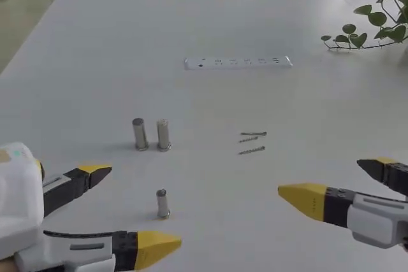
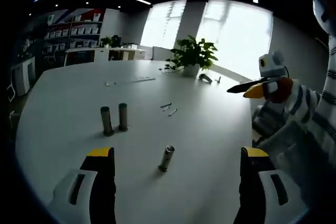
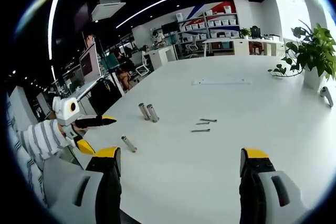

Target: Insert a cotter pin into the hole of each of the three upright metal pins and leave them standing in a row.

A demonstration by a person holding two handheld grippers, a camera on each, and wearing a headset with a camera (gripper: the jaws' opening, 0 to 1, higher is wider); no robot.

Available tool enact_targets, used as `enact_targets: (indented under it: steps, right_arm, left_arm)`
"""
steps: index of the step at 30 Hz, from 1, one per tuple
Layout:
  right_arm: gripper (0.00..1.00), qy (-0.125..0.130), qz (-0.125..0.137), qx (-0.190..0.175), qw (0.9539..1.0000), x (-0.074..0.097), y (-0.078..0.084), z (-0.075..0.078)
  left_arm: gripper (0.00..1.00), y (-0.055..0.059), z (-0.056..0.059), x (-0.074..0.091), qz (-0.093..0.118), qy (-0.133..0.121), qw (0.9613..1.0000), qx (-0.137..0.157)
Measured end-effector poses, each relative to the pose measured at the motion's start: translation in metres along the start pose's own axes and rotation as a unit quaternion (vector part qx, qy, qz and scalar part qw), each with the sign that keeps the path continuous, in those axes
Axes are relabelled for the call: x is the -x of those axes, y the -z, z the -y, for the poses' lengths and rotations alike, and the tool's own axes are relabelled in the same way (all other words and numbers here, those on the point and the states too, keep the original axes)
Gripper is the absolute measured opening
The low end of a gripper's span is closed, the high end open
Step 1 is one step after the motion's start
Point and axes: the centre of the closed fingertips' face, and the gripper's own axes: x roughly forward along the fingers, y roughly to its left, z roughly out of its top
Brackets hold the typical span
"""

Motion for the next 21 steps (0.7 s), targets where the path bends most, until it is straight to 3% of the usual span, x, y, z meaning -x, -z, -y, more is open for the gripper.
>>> enact_targets:
  steps: [5,11,21]
  right_arm:
    - [0.93,0.005,-0.014,0.019,0.9997,-0.003,-0.001,0.005]
    - [0.88,-0.010,-0.014,0.026,0.9995,-0.010,-0.009,0.003]
    - [0.86,-0.033,-0.036,0.071,0.9963,-0.027,-0.020,0.003]
  left_arm:
    - [0.99,0.003,0.001,0.007,-0.003,-0.004,1.0000,0.001]
    - [0.99,0.013,0.008,0.013,-0.017,0.006,0.9998,0.005]
    - [0.99,0.017,0.016,0.021,-0.010,0.004,0.9997,0.022]
